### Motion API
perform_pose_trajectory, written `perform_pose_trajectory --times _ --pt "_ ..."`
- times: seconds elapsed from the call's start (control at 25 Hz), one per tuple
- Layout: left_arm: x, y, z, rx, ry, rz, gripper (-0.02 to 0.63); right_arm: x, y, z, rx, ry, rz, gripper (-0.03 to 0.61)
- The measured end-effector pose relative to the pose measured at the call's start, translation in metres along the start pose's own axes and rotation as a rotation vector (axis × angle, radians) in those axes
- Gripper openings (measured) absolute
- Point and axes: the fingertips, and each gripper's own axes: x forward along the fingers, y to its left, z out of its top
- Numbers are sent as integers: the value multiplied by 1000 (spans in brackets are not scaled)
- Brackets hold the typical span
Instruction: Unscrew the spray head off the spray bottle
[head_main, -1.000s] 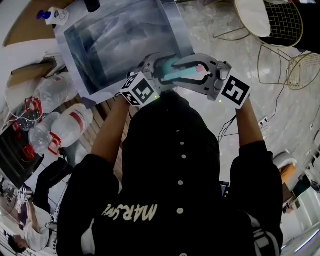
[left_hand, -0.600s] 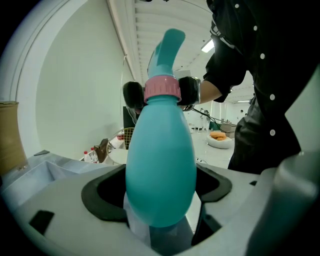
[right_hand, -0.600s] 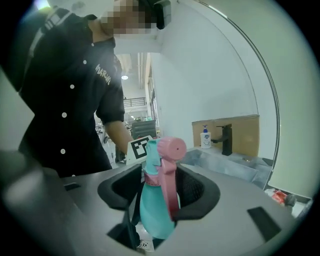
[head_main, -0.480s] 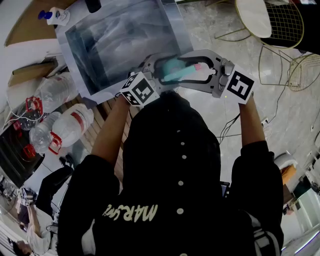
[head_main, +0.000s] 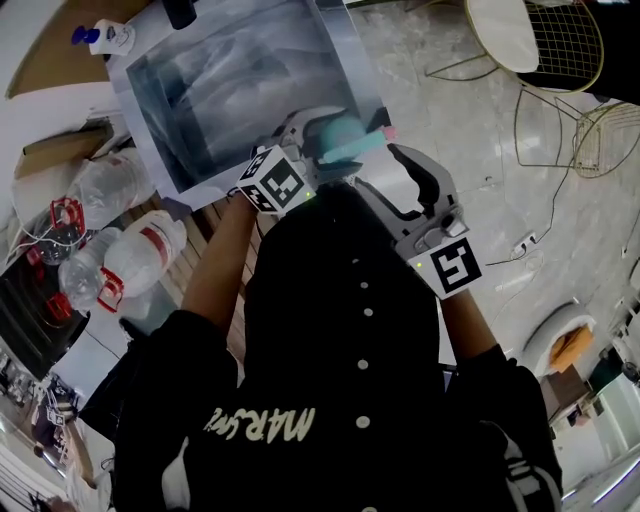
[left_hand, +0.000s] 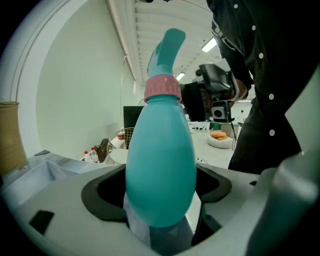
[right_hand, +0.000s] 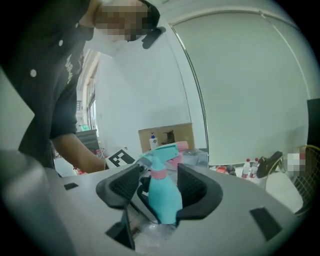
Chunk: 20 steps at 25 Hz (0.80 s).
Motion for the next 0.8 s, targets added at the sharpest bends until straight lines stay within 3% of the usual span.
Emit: perform_pose_trajectory --times 0.24,0.8 --pt "1 0 -1 -1 7 10 402 26 22 -19 35 129 -62 292" --pt "1 0 2 2 15 10 402 44 20 -18 -9 165 -51 313"
